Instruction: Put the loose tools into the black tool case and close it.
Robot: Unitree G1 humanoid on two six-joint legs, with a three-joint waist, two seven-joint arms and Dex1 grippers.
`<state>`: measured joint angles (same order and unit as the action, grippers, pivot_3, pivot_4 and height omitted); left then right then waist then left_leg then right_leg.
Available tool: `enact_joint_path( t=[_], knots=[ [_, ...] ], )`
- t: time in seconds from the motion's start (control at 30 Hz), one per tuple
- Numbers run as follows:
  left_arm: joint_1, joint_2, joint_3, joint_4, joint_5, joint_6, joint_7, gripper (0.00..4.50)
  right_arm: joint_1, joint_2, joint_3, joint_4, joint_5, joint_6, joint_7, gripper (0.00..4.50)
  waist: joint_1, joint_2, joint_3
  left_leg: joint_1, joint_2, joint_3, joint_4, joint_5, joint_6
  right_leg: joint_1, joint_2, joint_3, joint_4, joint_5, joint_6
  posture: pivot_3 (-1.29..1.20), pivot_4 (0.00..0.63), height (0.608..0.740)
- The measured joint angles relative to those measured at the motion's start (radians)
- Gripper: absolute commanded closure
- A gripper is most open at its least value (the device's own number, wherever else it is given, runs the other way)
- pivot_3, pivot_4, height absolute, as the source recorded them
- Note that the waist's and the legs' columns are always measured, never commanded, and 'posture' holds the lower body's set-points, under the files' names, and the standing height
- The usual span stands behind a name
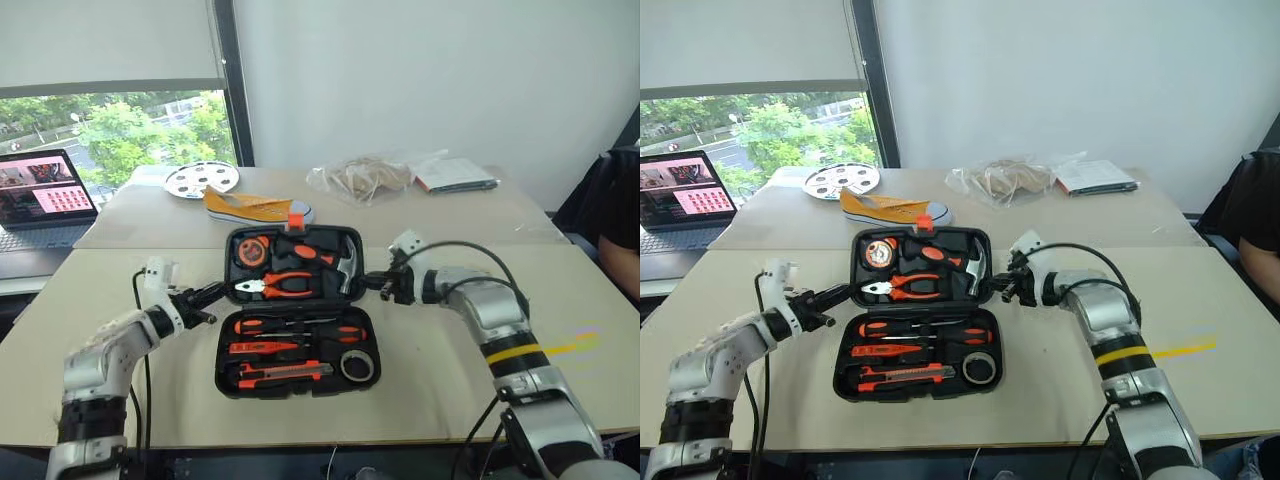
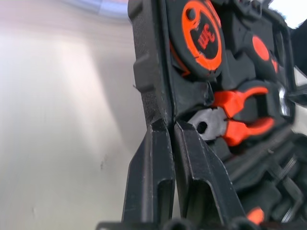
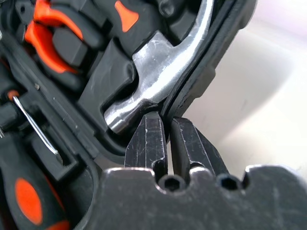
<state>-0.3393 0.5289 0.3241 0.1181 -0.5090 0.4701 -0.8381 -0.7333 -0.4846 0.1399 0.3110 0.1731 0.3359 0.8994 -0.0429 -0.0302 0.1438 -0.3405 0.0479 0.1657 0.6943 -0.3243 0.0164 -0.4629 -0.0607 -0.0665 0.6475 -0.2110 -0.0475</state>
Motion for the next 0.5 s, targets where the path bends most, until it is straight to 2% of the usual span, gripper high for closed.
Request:
enact_joint_path(
  t=[0.17, 0.37, 0.43, 0.5],
  knots=[
    [0.202, 0.039, -0.05, -0.077, 0.15, -0.453, -0.143, 4.46, 0.135, -0.101, 0.046, -0.011, -0.136, -0.517, 0.015, 4.5, 0.004, 0.0, 0.0, -0.001, 0.0, 0.004, -0.005, 0.0, 0.0, 0.0, 0.0, -0.002, -0.006, -0.001, 0.001, 0.0, 0.15, 0.74],
    [0.322, 0.084, -0.089, -0.052, 0.286, -0.872, -0.178, 4.46, 0.197, -0.152, 0.063, 0.09, -0.276, -0.927, -0.081, 4.5, 0.019, 0.001, -0.002, 0.007, 0.001, 0.005, -0.005, -0.001, 0.001, 0.007, -0.002, 0.001, -0.006, -0.002, 0.0, 0.0, 0.15, 0.74],
    [0.35, 0.108, -0.102, -0.031, 0.295, -0.959, -0.186, 4.5, 0.199, -0.152, 0.069, 0.128, -0.303, -1.003, -0.114, 3.67, 0.022, 0.001, -0.004, 0.009, 0.002, 0.003, -0.005, -0.001, 0.001, 0.008, -0.003, 0.003, -0.004, -0.002, 0.0, 0.0, 0.15, 0.74],
    [0.372, 0.14, -0.111, -0.02, 0.295, -1.004, -0.204, 3.75, 0.212, -0.159, 0.083, 0.167, -0.323, -1.024, -0.112, 3.02, 0.024, 0.002, -0.006, 0.011, 0.003, 0.003, -0.005, -0.001, 0.001, 0.009, -0.002, 0.004, -0.004, -0.002, -0.001, 0.0, 0.15, 0.74]
  ],
)
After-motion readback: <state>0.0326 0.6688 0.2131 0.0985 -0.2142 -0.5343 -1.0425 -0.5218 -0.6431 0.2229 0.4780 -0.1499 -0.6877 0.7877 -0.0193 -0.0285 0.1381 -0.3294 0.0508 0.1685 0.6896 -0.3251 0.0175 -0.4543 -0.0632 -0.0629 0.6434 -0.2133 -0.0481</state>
